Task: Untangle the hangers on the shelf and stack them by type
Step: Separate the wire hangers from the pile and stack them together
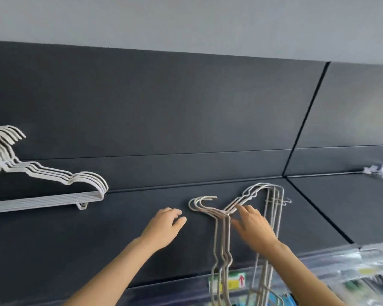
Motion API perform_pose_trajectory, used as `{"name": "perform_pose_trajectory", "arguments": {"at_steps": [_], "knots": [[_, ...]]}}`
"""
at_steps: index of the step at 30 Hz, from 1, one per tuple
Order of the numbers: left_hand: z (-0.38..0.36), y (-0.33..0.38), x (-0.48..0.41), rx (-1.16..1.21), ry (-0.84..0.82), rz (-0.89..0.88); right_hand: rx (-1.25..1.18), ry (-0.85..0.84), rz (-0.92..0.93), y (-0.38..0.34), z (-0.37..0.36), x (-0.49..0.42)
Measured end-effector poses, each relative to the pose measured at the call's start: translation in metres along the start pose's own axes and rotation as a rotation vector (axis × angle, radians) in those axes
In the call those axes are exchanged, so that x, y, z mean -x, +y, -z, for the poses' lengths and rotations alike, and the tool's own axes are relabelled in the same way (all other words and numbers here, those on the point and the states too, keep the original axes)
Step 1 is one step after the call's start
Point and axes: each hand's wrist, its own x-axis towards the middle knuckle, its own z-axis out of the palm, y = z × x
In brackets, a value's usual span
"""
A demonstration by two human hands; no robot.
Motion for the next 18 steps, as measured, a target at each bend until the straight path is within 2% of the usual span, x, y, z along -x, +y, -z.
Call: {"name": "perform_pose_trajectory", "arguments": {"at_steps": [9,18], "knots": [[-0.068,0.084,-0.027,0.011,-0.194,0.217,-0.058,-0.045,-0.085,0.075,0.011,0.012],[-0.079,0.1,-0.077,-0.054,-0.236,0.327,-0.068,-0.051,-0.071,0.092,0.015,-0.028]]}}
